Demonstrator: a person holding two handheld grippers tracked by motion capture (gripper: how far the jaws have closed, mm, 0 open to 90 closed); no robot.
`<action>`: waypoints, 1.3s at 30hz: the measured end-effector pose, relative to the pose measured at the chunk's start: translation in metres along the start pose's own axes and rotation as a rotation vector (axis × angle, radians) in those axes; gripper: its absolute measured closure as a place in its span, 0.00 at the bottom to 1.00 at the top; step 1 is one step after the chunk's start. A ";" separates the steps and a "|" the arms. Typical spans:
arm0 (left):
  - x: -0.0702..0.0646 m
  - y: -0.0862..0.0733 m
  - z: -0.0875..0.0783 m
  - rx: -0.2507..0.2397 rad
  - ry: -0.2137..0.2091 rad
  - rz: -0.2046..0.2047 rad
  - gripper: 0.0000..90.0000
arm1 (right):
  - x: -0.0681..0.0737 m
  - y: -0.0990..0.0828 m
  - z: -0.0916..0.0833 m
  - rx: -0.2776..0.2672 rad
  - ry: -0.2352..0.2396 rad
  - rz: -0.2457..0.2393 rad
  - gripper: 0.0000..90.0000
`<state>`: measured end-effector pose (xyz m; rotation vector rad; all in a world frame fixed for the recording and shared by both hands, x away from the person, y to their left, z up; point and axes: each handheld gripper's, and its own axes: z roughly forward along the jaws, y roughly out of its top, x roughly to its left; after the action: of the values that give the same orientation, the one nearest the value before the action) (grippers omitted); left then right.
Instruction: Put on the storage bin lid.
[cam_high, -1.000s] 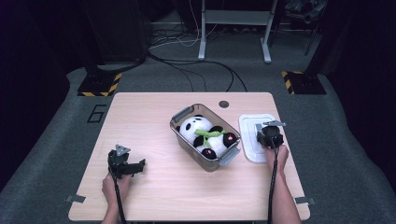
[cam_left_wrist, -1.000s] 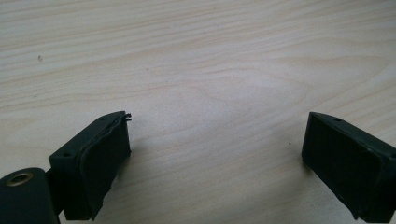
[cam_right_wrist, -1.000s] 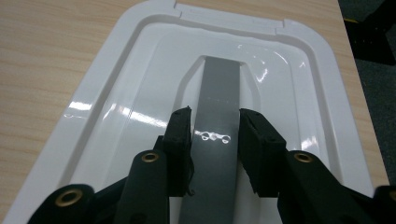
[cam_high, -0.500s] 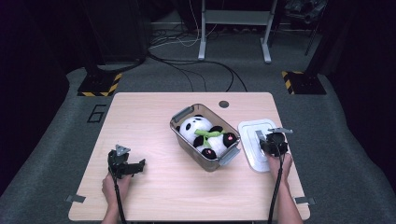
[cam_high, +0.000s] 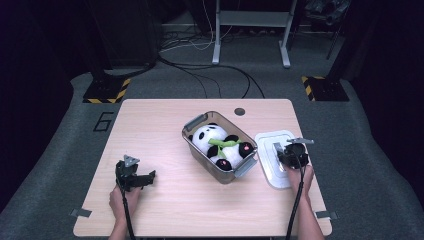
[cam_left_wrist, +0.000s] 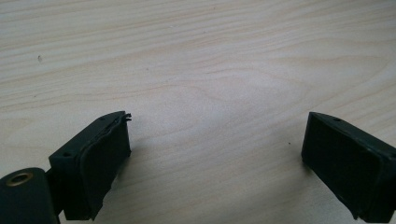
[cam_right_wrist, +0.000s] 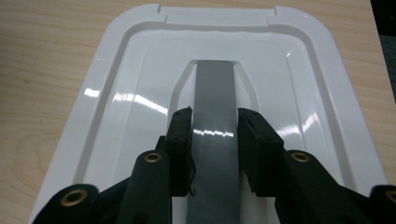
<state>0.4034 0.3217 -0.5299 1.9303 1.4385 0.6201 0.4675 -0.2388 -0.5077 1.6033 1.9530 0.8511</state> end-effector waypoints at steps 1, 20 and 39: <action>0.000 0.000 0.000 0.000 0.000 0.000 0.08 | 0.001 0.000 0.000 0.001 -0.002 0.002 0.74; 0.000 0.000 0.000 -0.001 0.000 -0.001 0.08 | -0.007 0.013 -0.033 -0.061 0.019 -0.002 0.74; 0.000 0.000 0.000 -0.001 0.000 -0.001 0.08 | -0.006 0.042 -0.081 -0.107 0.019 -0.046 0.74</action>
<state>0.4034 0.3216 -0.5300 1.9283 1.4391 0.6204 0.4412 -0.2531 -0.4208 1.4896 1.9158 0.9389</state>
